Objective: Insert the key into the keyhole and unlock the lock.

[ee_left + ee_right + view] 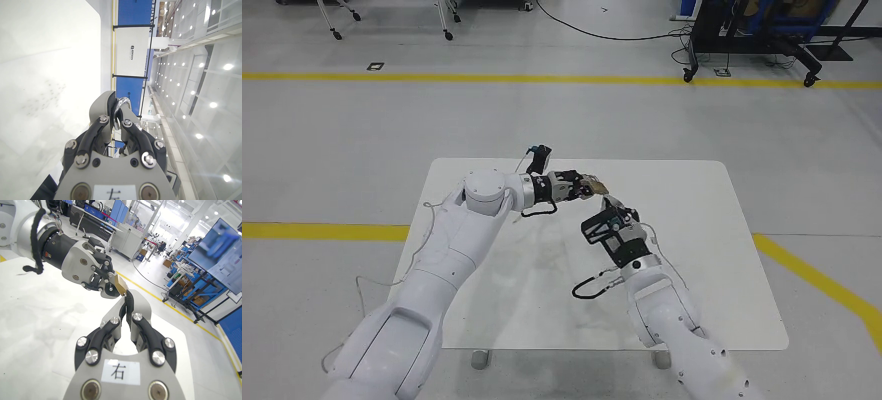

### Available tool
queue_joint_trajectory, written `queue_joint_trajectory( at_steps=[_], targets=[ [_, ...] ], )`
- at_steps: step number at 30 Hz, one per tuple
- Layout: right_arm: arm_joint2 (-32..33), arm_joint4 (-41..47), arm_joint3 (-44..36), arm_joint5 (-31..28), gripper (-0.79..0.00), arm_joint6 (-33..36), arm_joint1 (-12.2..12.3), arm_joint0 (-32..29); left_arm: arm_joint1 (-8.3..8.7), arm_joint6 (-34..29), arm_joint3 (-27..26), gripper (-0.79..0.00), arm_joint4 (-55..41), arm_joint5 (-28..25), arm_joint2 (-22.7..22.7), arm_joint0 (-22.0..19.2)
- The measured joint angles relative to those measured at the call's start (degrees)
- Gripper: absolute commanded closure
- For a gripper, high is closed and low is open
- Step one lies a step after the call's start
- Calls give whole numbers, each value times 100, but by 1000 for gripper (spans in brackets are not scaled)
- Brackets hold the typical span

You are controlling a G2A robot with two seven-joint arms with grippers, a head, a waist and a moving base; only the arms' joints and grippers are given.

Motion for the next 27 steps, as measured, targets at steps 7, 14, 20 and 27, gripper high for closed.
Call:
queue_joint_trajectory(
  at_steps=[7,14,20,27],
  targets=[
    [-85,-446,-15,-150,-779,-7,-15,-69,5,-47,26,0,-120,-19,-62,2],
    [217,-94,-419,46,-785,-110,-33,-232,7,-63,43,0,-182,-20,-92,4],
    [993,1550,-970,843,-785,-429,-76,-498,8,8,31,0,93,47,13,-32],
    [975,1511,-966,794,-785,-427,-77,-497,-50,205,-68,0,669,275,368,-62]
  ],
)
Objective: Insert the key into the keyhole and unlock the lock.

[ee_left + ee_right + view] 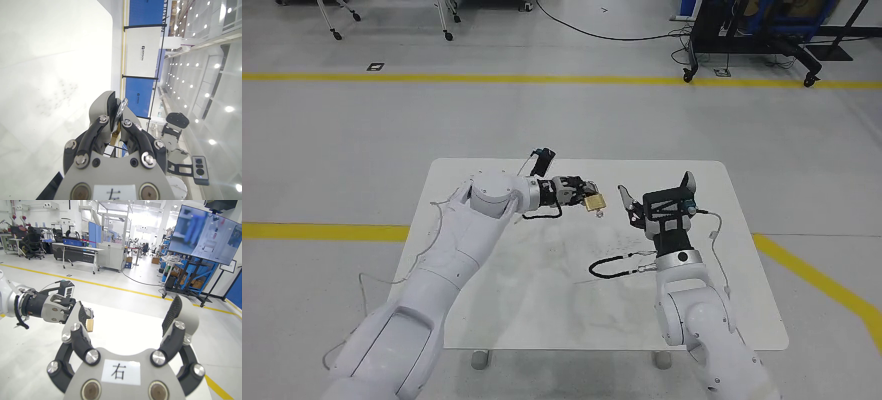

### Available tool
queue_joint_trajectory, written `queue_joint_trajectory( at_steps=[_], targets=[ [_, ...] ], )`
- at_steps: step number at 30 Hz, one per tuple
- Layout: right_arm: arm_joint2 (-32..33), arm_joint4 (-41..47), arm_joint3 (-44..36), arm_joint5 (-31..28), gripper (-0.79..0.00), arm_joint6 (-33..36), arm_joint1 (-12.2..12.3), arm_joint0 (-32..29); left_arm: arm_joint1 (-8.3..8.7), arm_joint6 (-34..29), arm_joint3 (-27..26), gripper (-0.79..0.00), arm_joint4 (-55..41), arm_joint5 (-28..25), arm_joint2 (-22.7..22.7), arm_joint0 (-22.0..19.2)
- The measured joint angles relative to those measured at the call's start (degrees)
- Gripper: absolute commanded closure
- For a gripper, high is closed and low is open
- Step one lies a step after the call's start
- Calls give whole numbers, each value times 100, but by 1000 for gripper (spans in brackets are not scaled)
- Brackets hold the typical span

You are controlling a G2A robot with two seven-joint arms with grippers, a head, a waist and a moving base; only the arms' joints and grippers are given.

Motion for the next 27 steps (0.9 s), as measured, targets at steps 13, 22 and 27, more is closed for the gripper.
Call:
queue_joint_trajectory(
  at_steps=[13,22,27],
  targets=[
    [1,9,0,5,-785,0,0,0,-592,490,500,0,840,928,1353,-328],
    [1,9,0,5,-785,0,0,0,-1151,439,1439,-317,947,1451,2004,-566],
    [1,9,0,5,-785,0,0,0,-1322,367,1748,-785,1005,1554,2099,-724]
  ],
)
